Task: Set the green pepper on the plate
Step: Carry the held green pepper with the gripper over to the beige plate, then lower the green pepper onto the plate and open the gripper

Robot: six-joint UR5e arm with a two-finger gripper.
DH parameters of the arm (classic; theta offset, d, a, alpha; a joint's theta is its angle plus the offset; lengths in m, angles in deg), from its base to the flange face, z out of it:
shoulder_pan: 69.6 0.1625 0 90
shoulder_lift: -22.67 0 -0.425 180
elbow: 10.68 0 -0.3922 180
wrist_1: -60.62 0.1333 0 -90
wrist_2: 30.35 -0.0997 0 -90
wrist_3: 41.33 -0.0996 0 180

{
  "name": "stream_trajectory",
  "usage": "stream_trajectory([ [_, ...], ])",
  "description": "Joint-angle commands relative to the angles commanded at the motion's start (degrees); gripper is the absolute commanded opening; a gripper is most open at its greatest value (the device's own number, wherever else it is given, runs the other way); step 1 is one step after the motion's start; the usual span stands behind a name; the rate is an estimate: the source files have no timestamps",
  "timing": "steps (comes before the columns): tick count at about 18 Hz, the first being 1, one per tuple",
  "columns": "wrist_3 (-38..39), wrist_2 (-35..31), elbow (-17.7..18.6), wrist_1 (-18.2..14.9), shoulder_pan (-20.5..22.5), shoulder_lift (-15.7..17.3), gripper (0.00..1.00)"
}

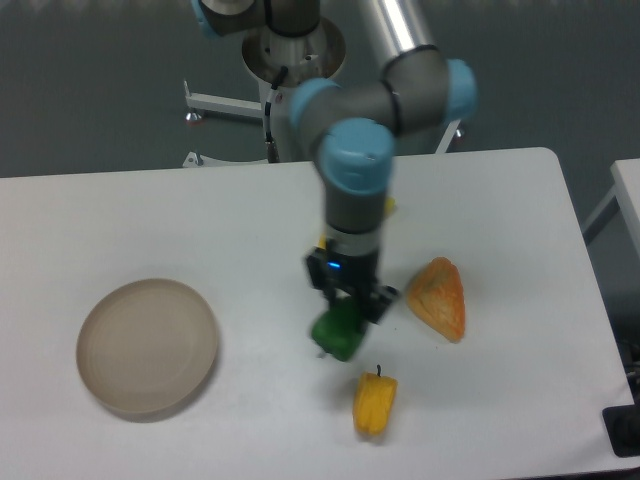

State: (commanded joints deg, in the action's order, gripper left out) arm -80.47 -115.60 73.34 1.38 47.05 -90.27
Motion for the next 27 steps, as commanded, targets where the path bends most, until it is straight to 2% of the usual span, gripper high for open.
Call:
stream_trajectory([
  [3,6.2,-0.1,0.1,0.3,-4.0,-1.0,0.29],
  [9,18.9,0.0,1.6,5.9,-10.7,-3.9,0.29],
  [13,20.2,0.1,1.6,6.8,-13.5,-6.0,0.30],
  [17,20.1,0.2,1.5,7.3,-14.5,-7.7,0.30],
  [27,19.9,2.0,1.6,7.3,-15.0,-8.8,0.31],
])
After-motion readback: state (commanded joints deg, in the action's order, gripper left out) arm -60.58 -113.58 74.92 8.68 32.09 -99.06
